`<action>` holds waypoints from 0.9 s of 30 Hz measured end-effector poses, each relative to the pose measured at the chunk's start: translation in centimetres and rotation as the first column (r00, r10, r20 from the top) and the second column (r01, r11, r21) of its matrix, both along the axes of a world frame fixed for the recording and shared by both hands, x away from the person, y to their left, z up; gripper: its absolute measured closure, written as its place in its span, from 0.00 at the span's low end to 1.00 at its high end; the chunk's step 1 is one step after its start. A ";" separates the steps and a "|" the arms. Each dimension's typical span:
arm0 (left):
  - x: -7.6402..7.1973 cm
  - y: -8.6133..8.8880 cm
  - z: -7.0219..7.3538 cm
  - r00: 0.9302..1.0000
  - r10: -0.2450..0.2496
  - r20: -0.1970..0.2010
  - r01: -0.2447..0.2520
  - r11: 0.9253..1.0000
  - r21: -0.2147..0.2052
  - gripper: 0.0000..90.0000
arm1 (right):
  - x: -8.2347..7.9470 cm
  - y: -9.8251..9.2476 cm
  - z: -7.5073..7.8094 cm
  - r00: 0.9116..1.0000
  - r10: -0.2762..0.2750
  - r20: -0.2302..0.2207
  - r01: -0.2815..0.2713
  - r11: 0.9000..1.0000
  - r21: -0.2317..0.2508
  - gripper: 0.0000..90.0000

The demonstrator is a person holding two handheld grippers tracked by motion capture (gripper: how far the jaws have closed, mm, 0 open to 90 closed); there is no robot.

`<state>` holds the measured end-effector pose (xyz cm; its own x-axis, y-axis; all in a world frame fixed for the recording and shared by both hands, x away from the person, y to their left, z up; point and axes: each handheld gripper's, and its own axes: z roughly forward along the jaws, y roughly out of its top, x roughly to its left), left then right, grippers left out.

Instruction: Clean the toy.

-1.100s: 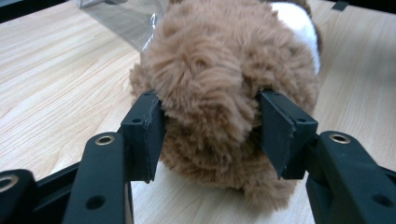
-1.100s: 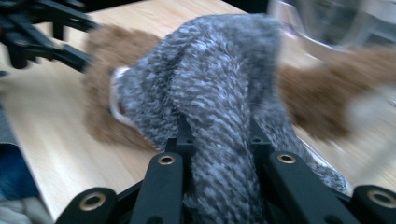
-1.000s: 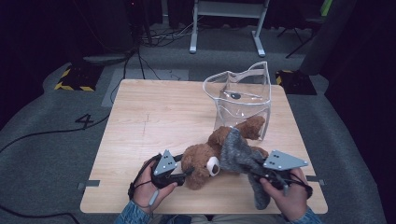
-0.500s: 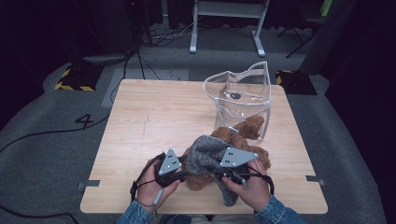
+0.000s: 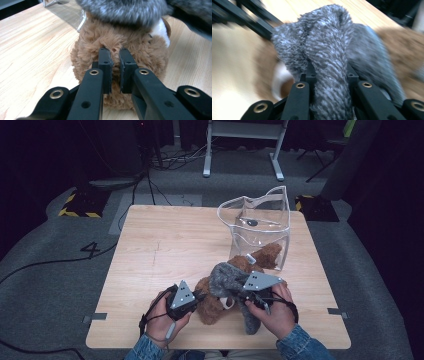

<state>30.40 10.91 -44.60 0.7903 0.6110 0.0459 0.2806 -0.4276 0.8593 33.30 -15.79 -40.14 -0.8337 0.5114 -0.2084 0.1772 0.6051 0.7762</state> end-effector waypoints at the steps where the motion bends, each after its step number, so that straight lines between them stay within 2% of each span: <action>1: 0.0 0.0 0.0 1.000 0.000 0.001 0.000 1.000 0.000 0.92 | 0.2 -0.4 -0.2 1.000 -0.018 -0.002 0.018 1.000 -0.011 0.82; 3: 0.0 0.0 0.0 1.000 0.000 0.004 0.000 1.000 -0.002 0.92 | 0.6 -1.3 -0.7 0.999 -0.039 -0.013 0.038 0.999 -0.028 0.82; 6: 0.0 0.0 0.0 1.000 -0.005 0.009 0.005 1.000 -0.001 0.92 | 0.9 -2.1 -1.2 0.998 -0.059 -0.016 0.059 0.998 -0.005 0.82; 9: 0.0 0.0 0.0 1.000 -0.001 0.009 0.001 1.000 -0.008 0.92 | 1.0 -2.7 -1.1 0.997 -0.077 0.005 0.077 0.997 -0.018 0.83; 17: 0.0 0.1 0.0 1.000 0.000 0.012 0.000 1.000 -0.009 0.92 | 1.5 -5.3 -1.0 0.988 -0.155 0.002 0.155 0.988 -0.010 0.82; 24: 0.0 0.1 -0.1 1.000 0.002 0.008 -0.002 1.000 -0.012 0.92 | 2.3 -8.5 -1.8 0.965 -0.263 -0.002 0.263 0.964 -0.035 0.83; 27: 0.0 0.2 -0.1 1.000 0.003 0.009 -0.003 1.000 -0.013 0.92 | 2.6 -9.8 -2.7 0.953 -0.301 -0.032 0.300 0.953 -0.047 0.83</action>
<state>30.39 11.12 -44.72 0.7882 0.6137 0.0455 0.2738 -0.4159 0.8672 35.93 -25.60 -42.80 -0.6506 0.7312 -0.2053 0.3848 0.5504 0.7409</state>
